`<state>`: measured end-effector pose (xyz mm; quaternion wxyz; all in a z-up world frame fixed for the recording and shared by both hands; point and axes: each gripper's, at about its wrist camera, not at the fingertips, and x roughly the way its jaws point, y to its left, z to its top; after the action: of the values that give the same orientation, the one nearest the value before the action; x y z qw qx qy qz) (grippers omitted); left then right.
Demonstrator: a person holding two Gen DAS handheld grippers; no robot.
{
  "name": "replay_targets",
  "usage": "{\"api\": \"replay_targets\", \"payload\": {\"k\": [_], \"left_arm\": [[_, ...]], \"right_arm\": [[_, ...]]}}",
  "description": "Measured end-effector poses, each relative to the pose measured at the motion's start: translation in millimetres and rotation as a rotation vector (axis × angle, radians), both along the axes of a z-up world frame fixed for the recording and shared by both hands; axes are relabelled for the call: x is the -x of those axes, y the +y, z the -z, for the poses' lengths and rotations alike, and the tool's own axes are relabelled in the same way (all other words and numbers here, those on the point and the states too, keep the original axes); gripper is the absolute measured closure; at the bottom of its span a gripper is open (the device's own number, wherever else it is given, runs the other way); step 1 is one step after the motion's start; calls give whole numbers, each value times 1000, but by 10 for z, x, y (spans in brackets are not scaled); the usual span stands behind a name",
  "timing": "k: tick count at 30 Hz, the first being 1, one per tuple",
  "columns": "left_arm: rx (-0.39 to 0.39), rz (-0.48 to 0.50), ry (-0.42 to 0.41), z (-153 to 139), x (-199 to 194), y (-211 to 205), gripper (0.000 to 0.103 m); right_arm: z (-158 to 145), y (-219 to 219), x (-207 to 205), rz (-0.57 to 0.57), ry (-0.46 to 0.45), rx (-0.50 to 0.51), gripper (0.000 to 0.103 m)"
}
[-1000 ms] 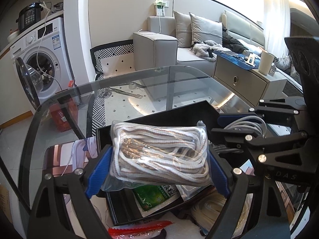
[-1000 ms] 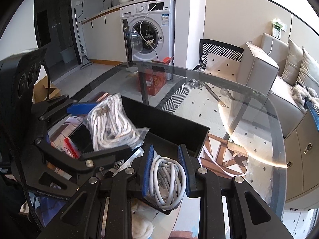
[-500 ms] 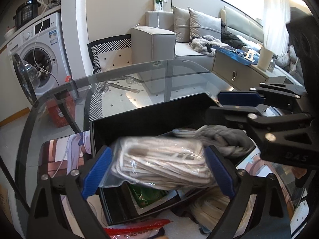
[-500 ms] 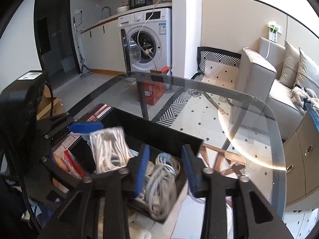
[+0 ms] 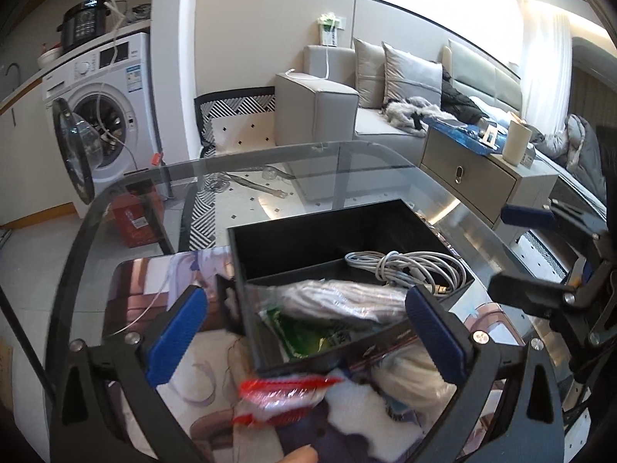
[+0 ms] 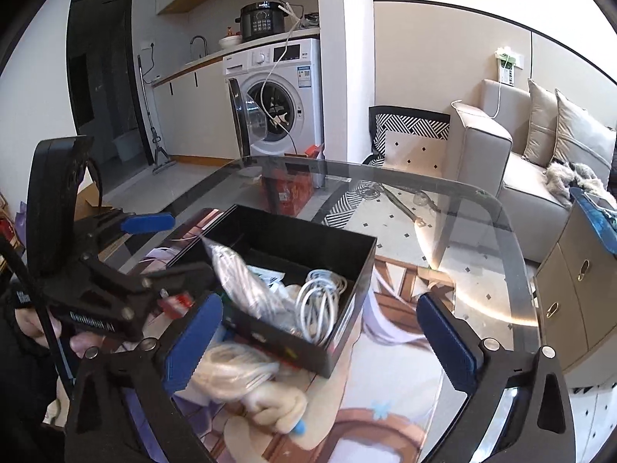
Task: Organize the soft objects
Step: 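Close the right tool on the white plush toy while the left tool approaches the red packet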
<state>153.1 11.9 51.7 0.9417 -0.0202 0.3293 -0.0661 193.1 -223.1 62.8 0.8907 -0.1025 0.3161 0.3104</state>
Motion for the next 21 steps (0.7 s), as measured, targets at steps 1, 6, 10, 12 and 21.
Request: {"api": "replay_targets", "payload": {"k": [1, 6, 10, 12, 21], "left_arm": [[1, -8, -5, -9, 45, 21, 0], [16, -50, -23, -41, 259, 151, 0], [13, -77, -26, -16, 385, 215, 0], [17, -88, -25, 15, 443, 250, 0], [18, -111, -11, 142, 586, 307, 0]], "right_arm": [[9, -11, 26, 0, 1, -4, 1], [58, -129, 244, 17, -2, -50, 1], [151, -206, 366, 29, 8, -60, 1], [204, -231, 407, 40, 9, -51, 1], [327, -233, 436, 28, 51, 5, 1]]}}
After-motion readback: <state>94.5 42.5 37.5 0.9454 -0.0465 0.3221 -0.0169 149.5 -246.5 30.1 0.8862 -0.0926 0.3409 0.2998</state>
